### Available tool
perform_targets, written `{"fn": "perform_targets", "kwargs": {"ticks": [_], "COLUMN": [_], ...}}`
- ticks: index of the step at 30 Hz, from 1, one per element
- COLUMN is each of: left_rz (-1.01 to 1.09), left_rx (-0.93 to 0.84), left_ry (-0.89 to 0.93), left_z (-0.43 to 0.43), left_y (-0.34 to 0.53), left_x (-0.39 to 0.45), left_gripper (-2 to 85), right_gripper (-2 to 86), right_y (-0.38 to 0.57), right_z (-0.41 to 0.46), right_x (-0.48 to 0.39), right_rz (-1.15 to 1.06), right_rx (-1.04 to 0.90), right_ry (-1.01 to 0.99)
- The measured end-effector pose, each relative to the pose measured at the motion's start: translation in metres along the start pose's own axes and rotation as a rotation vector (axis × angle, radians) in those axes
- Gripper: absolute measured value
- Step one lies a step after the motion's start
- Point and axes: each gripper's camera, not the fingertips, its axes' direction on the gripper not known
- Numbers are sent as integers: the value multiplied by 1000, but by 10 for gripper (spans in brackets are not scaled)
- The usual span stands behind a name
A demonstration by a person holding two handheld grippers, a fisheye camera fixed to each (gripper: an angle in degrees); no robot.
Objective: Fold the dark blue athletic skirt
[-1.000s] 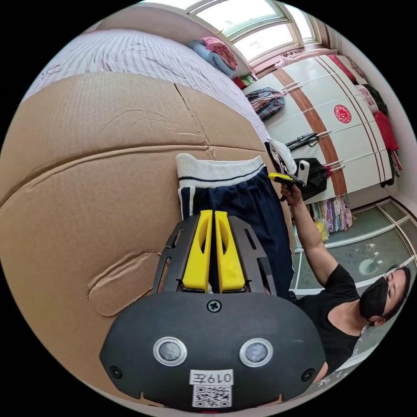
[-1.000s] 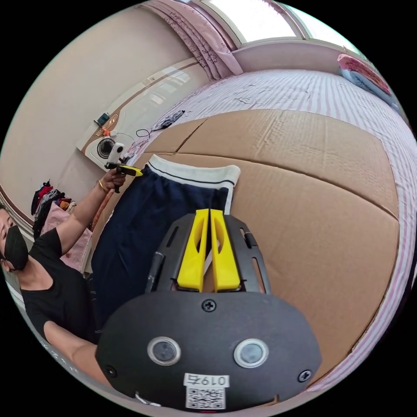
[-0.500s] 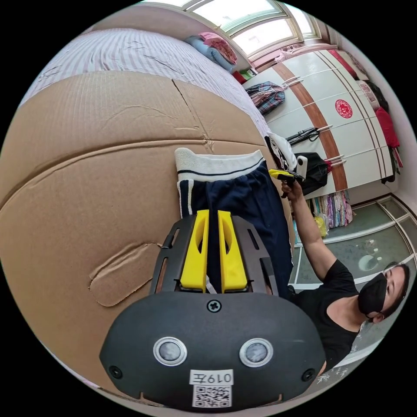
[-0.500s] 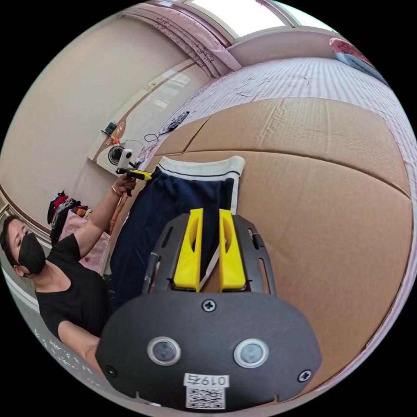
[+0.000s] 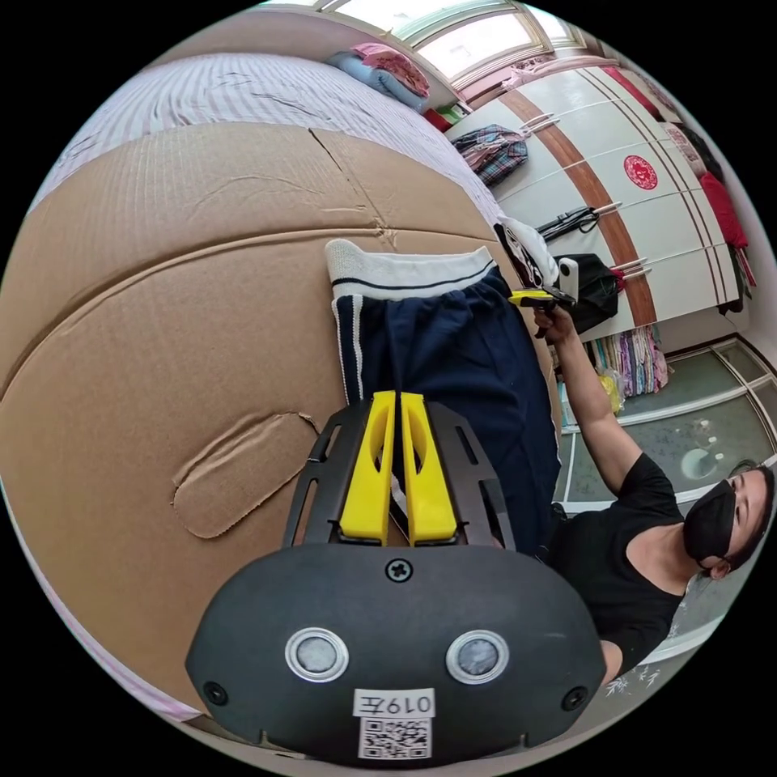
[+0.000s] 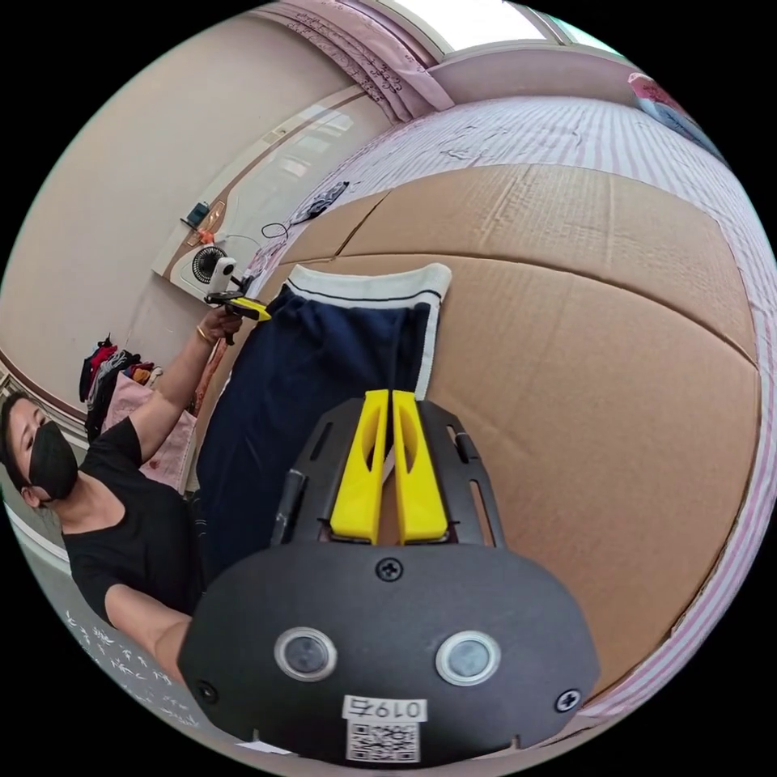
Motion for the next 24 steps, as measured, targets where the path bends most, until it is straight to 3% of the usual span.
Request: {"fn": "perform_targets", "kwargs": {"ticks": [9,15,24], "left_rz": [26,28,49], "left_rx": [-1,-16,-2], "left_ry": [30,37,112], "left_z": [-11,-23,-40], "left_y": [10,14,29], "left_x": [9,3,6], "left_gripper": [13,15,14], "right_gripper": [18,-6,0], "right_y": [13,14,22], "right_z": [-13,-23,-33], "right_x": [2,2,1], "right_rz": [-22,-27,-27], "right_rx": [-38,-47,-32], "right_ry": [-99,-34,-94]}}
